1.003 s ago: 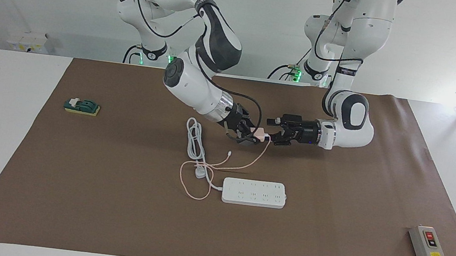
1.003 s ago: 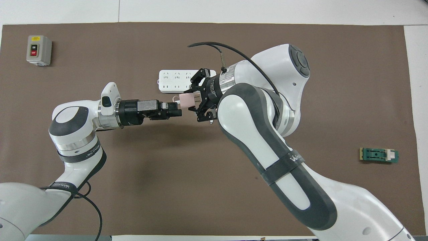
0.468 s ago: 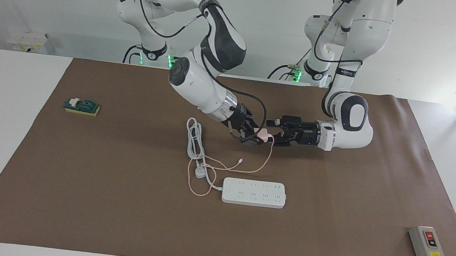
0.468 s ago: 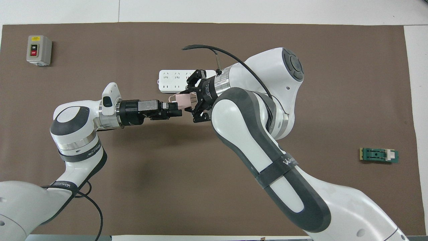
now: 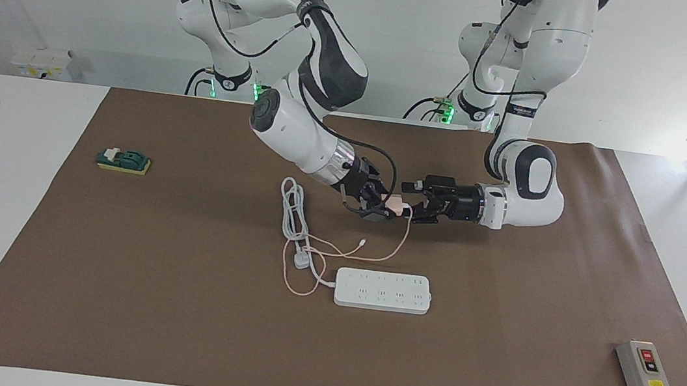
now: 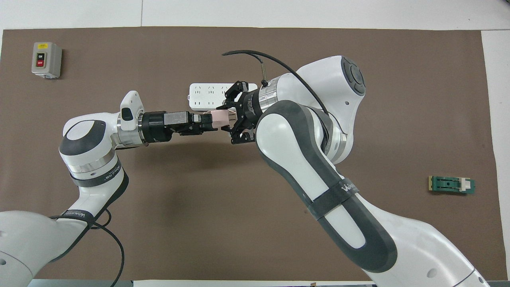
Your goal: Plug charger into power strip
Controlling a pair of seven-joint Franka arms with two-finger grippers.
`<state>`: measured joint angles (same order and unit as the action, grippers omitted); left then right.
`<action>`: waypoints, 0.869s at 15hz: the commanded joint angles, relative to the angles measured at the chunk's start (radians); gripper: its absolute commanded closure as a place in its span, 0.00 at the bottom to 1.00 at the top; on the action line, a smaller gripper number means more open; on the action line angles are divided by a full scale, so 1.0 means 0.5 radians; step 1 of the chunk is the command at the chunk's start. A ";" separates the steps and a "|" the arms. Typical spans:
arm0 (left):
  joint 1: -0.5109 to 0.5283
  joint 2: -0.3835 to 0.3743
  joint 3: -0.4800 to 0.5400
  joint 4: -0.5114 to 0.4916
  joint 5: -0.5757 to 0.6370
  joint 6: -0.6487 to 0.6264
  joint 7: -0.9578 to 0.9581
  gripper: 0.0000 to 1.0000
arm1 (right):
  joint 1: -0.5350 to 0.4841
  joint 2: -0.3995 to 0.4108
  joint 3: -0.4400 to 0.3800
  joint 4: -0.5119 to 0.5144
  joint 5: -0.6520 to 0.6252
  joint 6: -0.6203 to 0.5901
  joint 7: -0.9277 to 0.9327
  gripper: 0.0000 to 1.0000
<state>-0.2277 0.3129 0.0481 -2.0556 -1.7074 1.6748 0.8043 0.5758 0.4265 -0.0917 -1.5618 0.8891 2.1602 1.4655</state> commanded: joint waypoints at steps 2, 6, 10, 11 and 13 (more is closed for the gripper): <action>-0.008 0.095 -0.001 0.089 -0.049 -0.042 0.027 0.00 | -0.010 0.006 0.005 0.007 0.047 0.006 0.039 1.00; -0.005 0.101 -0.001 0.083 -0.064 -0.045 0.030 0.00 | -0.007 0.006 0.005 0.007 0.047 0.009 0.039 1.00; -0.008 0.095 0.002 0.077 -0.061 -0.061 0.030 0.23 | -0.010 0.006 0.005 0.007 0.047 0.012 0.039 1.00; -0.008 0.089 -0.001 0.074 -0.058 -0.070 0.030 0.32 | -0.010 0.006 0.005 0.007 0.050 0.012 0.039 1.00; -0.002 0.083 -0.001 0.071 -0.052 -0.104 0.011 0.48 | -0.010 0.006 0.005 0.007 0.050 0.012 0.039 1.00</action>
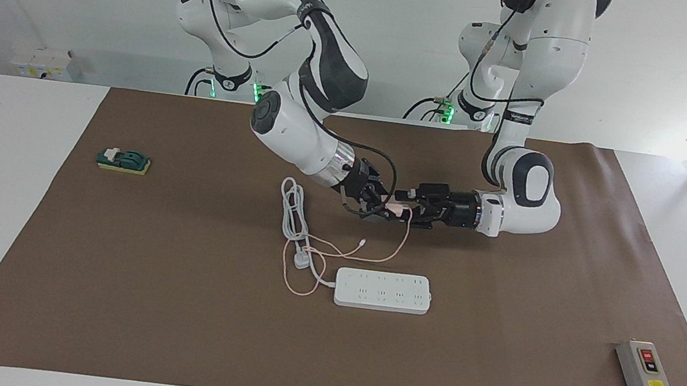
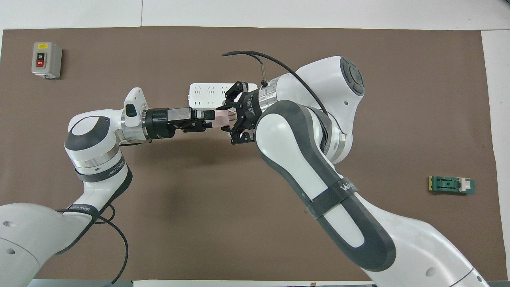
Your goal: Plug charger into power strip
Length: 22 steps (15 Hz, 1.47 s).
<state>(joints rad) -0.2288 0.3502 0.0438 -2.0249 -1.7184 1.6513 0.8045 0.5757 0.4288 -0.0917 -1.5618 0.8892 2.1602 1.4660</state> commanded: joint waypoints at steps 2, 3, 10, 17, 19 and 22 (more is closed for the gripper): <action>0.010 0.005 0.007 0.009 -0.030 -0.081 0.014 0.62 | -0.013 0.001 0.005 0.006 0.050 0.009 0.038 1.00; 0.013 0.005 0.011 0.009 -0.030 -0.090 0.014 0.74 | -0.016 0.001 0.005 0.006 0.050 0.009 0.038 1.00; 0.040 -0.037 0.014 0.003 -0.002 -0.088 0.029 1.00 | -0.016 0.001 0.005 0.003 0.053 0.024 0.102 0.75; 0.151 -0.105 0.047 0.208 0.481 -0.057 -0.264 1.00 | -0.123 -0.014 -0.013 0.010 0.032 0.021 0.354 0.00; 0.197 -0.127 0.102 0.325 0.726 -0.090 -0.466 1.00 | -0.200 -0.041 -0.019 0.006 0.016 -0.037 0.360 0.00; 0.236 -0.127 0.176 0.552 1.248 -0.179 -0.704 1.00 | -0.350 -0.118 -0.022 0.003 -0.127 -0.144 0.351 0.00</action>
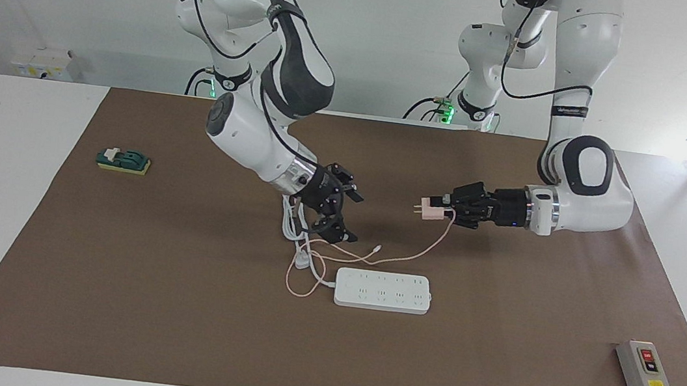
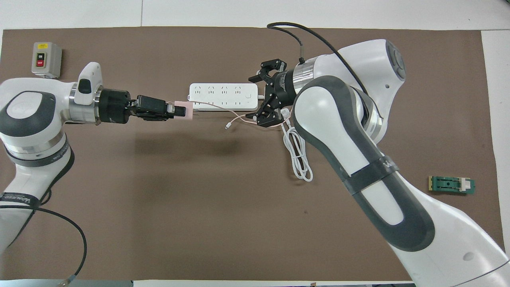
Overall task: Plug charger into power strip
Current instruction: 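Pull the charger away with the left gripper while the right gripper withdraws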
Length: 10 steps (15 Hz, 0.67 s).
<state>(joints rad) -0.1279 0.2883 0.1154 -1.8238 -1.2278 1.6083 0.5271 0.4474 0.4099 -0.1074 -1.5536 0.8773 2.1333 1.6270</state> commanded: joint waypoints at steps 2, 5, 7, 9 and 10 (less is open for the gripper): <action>0.093 0.025 0.061 0.324 0.571 -0.188 -0.259 1.00 | -0.183 -0.123 0.012 -0.013 -0.248 -0.180 0.010 0.00; 0.158 0.025 0.064 0.527 1.049 -0.335 -0.388 1.00 | -0.284 -0.172 0.009 -0.016 -0.417 -0.311 -0.118 0.00; 0.191 0.022 0.061 0.637 1.270 -0.427 -0.422 1.00 | -0.373 -0.194 0.012 -0.016 -0.515 -0.452 -0.295 0.00; 0.195 0.019 0.061 0.717 1.418 -0.501 -0.422 1.00 | -0.437 -0.221 0.009 -0.016 -0.607 -0.569 -0.531 0.00; 0.195 0.016 0.061 0.730 1.479 -0.504 -0.416 1.00 | -0.471 -0.228 0.009 -0.016 -0.659 -0.615 -0.648 0.00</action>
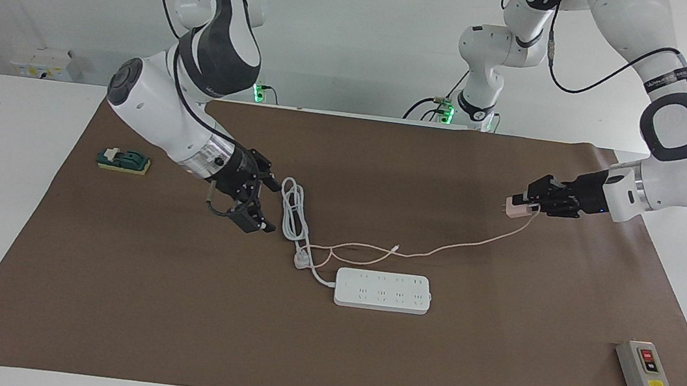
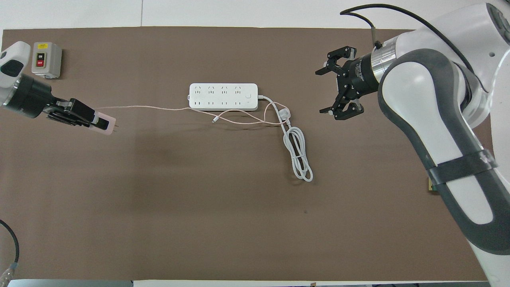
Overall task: Plug charger into power strip
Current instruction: 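Pull the charger away with the left gripper while the right gripper withdraws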
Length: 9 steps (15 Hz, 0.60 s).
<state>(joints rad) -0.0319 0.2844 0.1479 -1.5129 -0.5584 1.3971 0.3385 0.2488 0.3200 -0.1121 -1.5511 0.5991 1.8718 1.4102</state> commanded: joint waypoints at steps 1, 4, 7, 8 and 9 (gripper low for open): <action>-0.004 0.023 -0.004 0.117 0.172 -0.082 -0.027 1.00 | -0.120 -0.057 0.022 -0.021 -0.155 -0.144 -0.343 0.00; -0.001 0.029 -0.004 0.157 0.236 -0.079 0.013 1.00 | -0.218 -0.091 0.022 -0.021 -0.280 -0.270 -0.693 0.00; 0.060 0.008 0.050 0.234 0.273 -0.036 -0.011 1.00 | -0.286 -0.152 0.025 -0.030 -0.498 -0.390 -1.199 0.00; 0.070 0.008 0.060 0.240 0.270 -0.030 -0.017 1.00 | -0.322 -0.179 0.028 -0.045 -0.553 -0.424 -1.395 0.00; 0.058 0.008 0.066 0.237 0.294 -0.030 -0.020 1.00 | -0.371 -0.210 0.031 -0.055 -0.600 -0.457 -1.597 0.00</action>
<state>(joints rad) -0.0157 0.2856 0.1753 -1.4171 -0.4381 1.3847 0.3362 0.1079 0.2602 -0.1121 -1.5512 0.3515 1.6727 0.7863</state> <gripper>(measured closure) 0.687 0.000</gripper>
